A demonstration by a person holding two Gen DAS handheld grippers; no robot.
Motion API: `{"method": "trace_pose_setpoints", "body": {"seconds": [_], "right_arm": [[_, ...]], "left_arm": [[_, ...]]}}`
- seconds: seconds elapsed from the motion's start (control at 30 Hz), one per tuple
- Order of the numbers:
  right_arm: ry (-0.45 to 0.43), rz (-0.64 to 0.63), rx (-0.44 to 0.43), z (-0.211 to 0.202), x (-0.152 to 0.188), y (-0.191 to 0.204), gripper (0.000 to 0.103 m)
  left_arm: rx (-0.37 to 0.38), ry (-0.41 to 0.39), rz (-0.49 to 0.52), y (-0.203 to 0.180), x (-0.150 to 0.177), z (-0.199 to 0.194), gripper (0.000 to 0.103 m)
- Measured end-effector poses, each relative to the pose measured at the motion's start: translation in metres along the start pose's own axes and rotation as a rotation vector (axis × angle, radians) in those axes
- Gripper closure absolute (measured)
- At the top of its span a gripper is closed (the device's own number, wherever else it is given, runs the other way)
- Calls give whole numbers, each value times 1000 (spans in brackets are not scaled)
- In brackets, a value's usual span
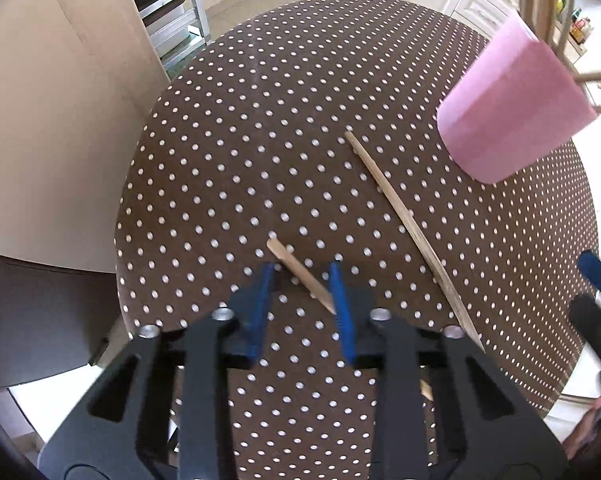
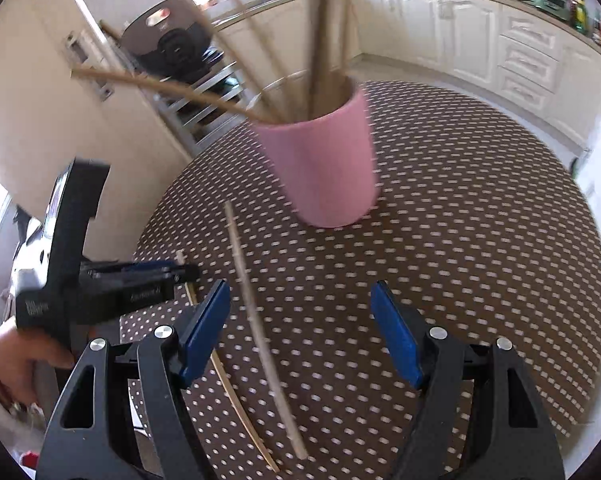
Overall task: Organize utensils
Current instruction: 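Close the left gripper on a wooden stick while the right gripper grasps the other, then lift the left gripper's stick over the pink cup while the right gripper carries its stick there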
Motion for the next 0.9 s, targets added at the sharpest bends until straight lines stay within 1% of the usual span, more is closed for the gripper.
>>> {"method": "trace_pose_setpoints", "body": {"seconds": [0.03,0.1,0.17,0.3,0.33,0.37,0.5,0.57,0.63,0.7,0.73,0.77,0.9], "right_arm": [[9,-11,-12,5,0,4,40],[38,-40,-32,20,-1,16,45],[55,-57,-47,32,-1,24,52],[76,-79,-55,52,-1,37,63],[80,-88,-57,56,-2,41,67],[84,-97,-59,61,-3,46,69],[104,-145,-27,79,-9,58,73],[128,-166,10,89,-8,59,76],[132,-189,38,94,-10,61,77],[142,-215,65,97,-11,62,84],[150,-227,79,98,-12,62,94],[155,-229,82,100,-14,62,97],[178,-210,60,100,-18,55,98]], "left_arm": [[9,2,1,2,-2,0,83],[37,6,1,7,-1,5,92],[59,6,-2,8,0,4,97],[94,-1,-22,14,10,3,97],[107,-6,-28,16,13,2,97],[109,-7,-27,15,20,2,97],[116,-2,-18,17,22,6,97],[117,0,-14,19,20,6,97],[119,1,-7,20,19,8,97],[121,1,-3,13,23,5,97],[125,0,1,9,27,3,97],[128,-2,6,7,27,3,97],[150,-21,17,-9,25,-9,97]]}}
Point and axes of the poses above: each gripper's, at about its wrist camera, not at the fingertips, and z roughly the way its jaws point, y to its left, x to its underside, the point moved 7 cm from there along z, roughly the way its jaws point, and after that the axes turned 4 degrees about y, right-handed, at the moved point
